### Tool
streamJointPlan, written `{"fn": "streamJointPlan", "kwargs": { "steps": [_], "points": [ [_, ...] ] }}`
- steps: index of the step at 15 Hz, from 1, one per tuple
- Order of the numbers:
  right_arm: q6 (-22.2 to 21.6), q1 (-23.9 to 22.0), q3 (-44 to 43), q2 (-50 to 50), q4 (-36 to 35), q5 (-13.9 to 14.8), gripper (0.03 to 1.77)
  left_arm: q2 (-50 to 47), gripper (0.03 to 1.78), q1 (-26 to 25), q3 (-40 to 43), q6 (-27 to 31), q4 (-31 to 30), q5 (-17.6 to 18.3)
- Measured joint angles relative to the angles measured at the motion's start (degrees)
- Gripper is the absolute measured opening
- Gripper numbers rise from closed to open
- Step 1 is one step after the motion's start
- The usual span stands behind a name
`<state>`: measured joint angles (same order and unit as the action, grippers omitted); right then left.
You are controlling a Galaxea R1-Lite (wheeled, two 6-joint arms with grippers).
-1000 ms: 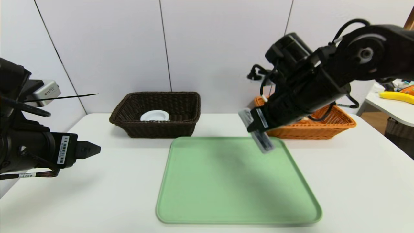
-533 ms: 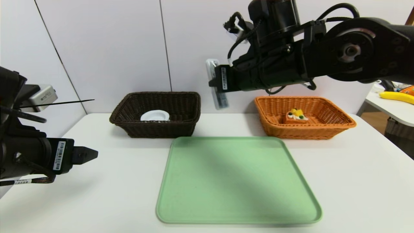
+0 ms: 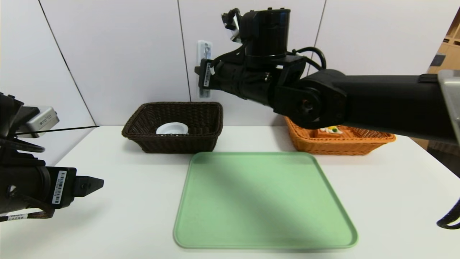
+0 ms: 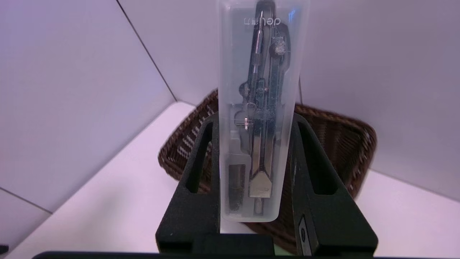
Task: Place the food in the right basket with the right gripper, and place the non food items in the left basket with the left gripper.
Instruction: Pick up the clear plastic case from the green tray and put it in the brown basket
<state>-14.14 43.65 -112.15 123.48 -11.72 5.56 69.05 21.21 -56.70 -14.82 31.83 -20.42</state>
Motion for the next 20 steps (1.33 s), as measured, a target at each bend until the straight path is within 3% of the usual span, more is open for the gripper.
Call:
{"fn": "streamJointPlan", "kwargs": {
  "steps": [3,16,20],
  "points": [
    [0.7,0.8,0.0,3.9,-6.6,0.2,0.54,-0.8,1.69,0.0,0.1,0.1,0.0,0.0],
    [0.6,-0.2,0.0,11.2,-8.0,0.2,0.56,-2.2,1.69,-0.1,1.2,0.2,0.2,-0.2],
    [0.7,-0.4,0.0,11.9,-9.4,0.1,1.02,-2.5,1.69,0.0,1.7,0.2,0.2,-0.1]
  ]
}}
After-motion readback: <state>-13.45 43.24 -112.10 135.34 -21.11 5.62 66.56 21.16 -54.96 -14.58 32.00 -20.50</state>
